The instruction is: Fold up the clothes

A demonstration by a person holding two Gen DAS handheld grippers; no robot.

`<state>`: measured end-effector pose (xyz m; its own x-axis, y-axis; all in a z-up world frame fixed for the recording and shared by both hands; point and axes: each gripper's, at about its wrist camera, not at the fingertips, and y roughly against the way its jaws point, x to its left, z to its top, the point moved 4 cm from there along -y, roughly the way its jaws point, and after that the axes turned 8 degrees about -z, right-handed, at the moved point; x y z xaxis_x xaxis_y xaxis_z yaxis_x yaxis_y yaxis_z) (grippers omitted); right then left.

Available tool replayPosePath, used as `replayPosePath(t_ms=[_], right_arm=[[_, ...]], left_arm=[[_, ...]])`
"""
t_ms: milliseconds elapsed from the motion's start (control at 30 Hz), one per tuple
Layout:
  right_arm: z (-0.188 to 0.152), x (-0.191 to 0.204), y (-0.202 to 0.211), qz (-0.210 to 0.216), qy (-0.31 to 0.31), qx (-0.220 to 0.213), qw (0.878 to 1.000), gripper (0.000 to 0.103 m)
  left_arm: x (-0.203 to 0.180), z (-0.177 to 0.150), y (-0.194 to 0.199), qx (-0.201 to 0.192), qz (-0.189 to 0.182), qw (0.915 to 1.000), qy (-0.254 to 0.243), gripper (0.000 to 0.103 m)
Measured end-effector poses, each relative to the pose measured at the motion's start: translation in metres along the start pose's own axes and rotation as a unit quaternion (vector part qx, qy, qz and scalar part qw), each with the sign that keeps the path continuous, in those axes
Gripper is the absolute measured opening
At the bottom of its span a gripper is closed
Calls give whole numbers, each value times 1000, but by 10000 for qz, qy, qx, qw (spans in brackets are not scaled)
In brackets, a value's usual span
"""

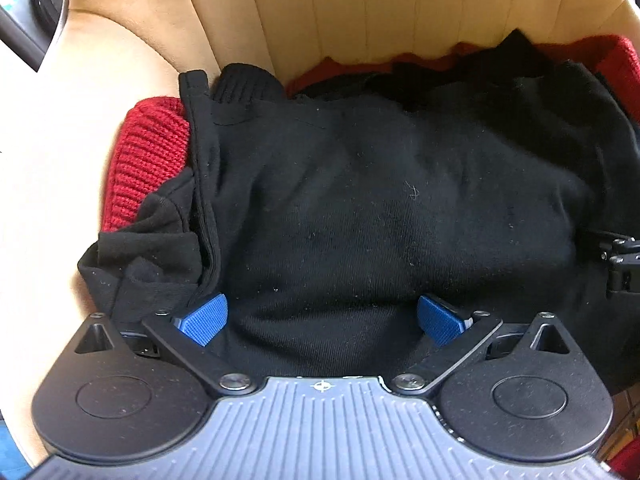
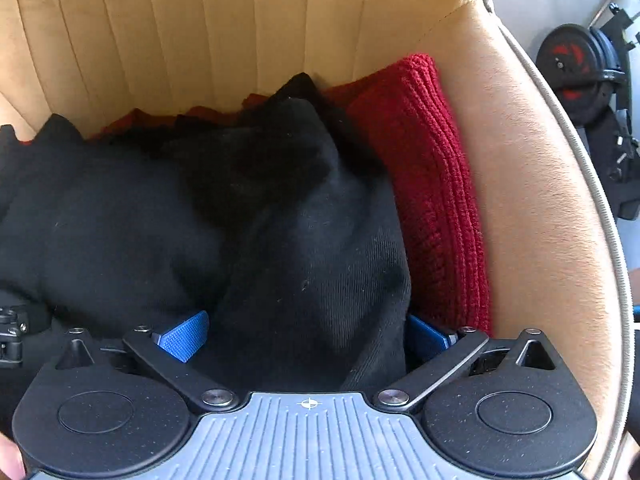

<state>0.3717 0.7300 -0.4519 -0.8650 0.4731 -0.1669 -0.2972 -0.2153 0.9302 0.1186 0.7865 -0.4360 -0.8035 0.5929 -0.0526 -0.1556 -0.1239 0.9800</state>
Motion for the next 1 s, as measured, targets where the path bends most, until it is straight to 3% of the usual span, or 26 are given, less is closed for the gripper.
replayPosePath(t_ms=[167,333,500,633,767,833,933,1000], right_arm=[[-12,5,5,-32,56,-179,9998,102],[-9,2,16,117,74,119,9998,102],[11,-32,37,496,-375,184,9979,102],[-4,-60,113,812,-1092,-68,9907,102],[-43,-93,205,722,-1828,-337,9799,102],[-66,-110,252,648,-2249,-520,9708,102],[-100,-129,322,604,-2928,-1012,9489,102],[-118,-138,359,524,-2928,-1264,9463,102]], left_arm=[[6,-1,2,176,-66,9998,-19,103],[11,-3,10,477,-245,9981,-298,103],[20,-18,46,413,-299,9983,-288,103],[20,-39,98,94,-227,9993,-291,103],[-9,-35,139,-409,-212,9970,-614,103],[-24,-46,169,-725,-124,9942,-787,103],[-46,-58,199,-1067,-324,9903,-825,103],[-54,-68,221,-1285,-217,9877,-865,103]])
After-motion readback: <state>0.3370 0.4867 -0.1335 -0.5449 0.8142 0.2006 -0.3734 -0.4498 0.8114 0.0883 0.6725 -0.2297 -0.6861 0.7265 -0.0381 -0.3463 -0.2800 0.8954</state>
